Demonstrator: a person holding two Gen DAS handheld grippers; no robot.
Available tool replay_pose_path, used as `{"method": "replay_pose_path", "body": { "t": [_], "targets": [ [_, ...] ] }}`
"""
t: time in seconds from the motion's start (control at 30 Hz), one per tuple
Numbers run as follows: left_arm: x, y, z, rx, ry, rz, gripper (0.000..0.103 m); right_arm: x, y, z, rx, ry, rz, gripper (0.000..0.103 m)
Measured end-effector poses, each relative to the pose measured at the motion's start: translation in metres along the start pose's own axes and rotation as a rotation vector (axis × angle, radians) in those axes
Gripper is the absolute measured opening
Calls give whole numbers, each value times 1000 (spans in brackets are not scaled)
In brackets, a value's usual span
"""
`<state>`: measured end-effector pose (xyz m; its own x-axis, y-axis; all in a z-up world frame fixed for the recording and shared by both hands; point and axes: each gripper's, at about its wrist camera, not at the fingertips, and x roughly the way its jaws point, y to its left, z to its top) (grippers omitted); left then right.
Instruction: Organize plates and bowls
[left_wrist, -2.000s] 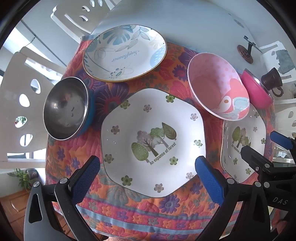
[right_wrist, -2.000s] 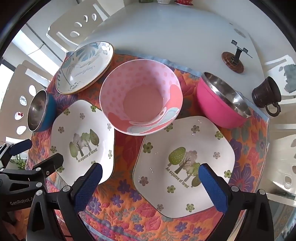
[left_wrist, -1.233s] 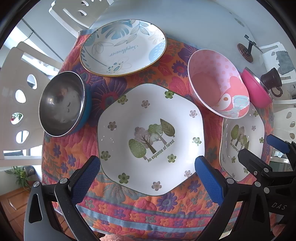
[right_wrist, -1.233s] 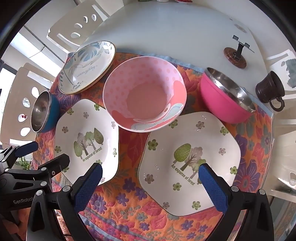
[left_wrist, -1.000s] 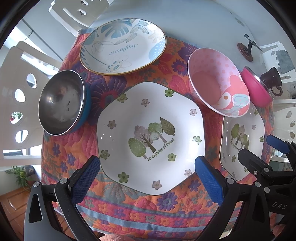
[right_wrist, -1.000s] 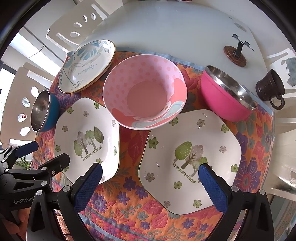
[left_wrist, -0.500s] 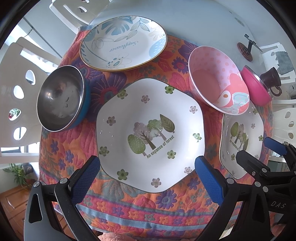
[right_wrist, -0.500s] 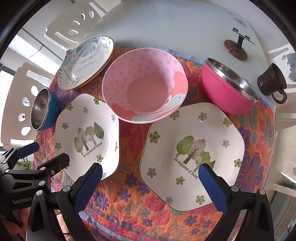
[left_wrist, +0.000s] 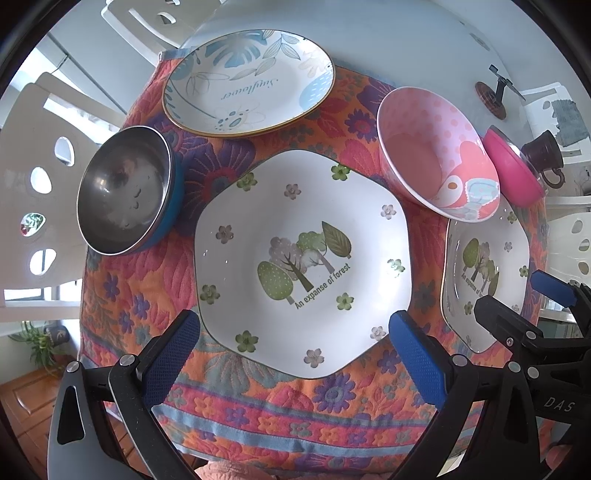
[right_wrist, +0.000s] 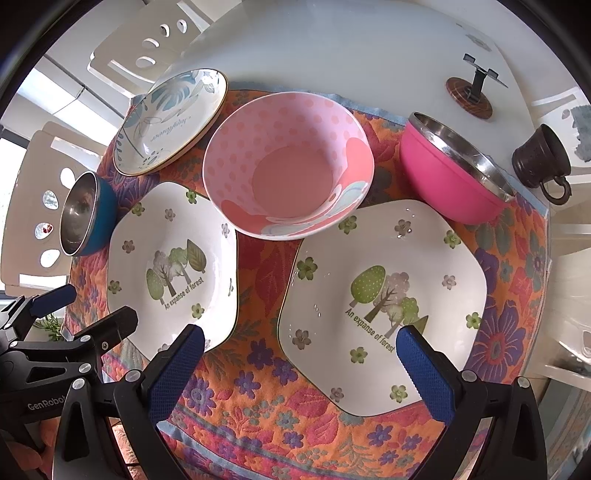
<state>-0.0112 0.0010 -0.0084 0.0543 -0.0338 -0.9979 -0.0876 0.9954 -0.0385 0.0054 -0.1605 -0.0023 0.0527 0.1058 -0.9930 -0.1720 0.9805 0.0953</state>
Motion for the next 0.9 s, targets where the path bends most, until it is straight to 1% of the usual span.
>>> {"method": "replay_pose_path", "body": {
  "t": [0.9],
  "targets": [
    [-3, 4, -5, -14, 2, 11, 102, -2, 5, -3, -11, 7, -11, 103]
  ]
}}
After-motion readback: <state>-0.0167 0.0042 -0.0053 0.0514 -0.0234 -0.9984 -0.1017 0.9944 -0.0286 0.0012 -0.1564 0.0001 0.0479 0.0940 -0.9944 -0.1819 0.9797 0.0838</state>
